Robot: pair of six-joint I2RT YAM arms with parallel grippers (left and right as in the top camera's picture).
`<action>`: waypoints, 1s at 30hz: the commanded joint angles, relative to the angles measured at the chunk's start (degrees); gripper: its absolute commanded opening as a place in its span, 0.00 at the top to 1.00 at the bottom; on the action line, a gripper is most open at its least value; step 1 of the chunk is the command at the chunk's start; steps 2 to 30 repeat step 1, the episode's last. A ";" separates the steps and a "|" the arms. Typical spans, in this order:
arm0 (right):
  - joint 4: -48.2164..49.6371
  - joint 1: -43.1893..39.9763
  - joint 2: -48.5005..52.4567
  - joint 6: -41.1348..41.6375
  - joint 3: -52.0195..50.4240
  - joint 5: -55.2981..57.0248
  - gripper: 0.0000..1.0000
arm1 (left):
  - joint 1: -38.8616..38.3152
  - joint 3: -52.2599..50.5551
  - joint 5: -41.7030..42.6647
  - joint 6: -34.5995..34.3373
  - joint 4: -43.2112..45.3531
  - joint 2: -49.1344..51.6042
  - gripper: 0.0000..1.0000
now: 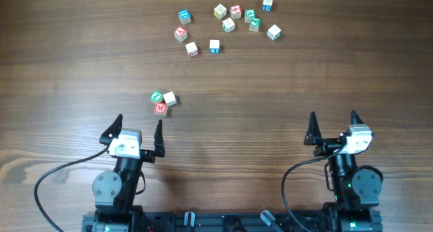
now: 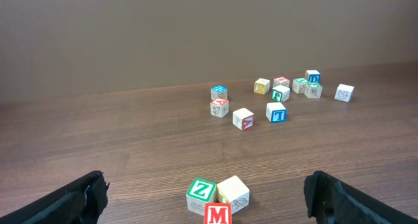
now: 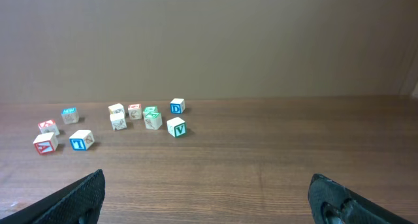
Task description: Form a circle
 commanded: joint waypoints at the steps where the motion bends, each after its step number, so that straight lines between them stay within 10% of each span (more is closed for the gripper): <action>1: 0.09 0.22 -0.90 -0.68 -0.07 -1.09 0.00 | 0.13 -0.68 -0.15 0.85 0.24 -0.57 0.00; 30: 0.09 0.22 -0.90 -0.68 -0.07 -1.09 0.00 | 0.13 -0.68 -0.15 0.85 0.24 -0.57 0.00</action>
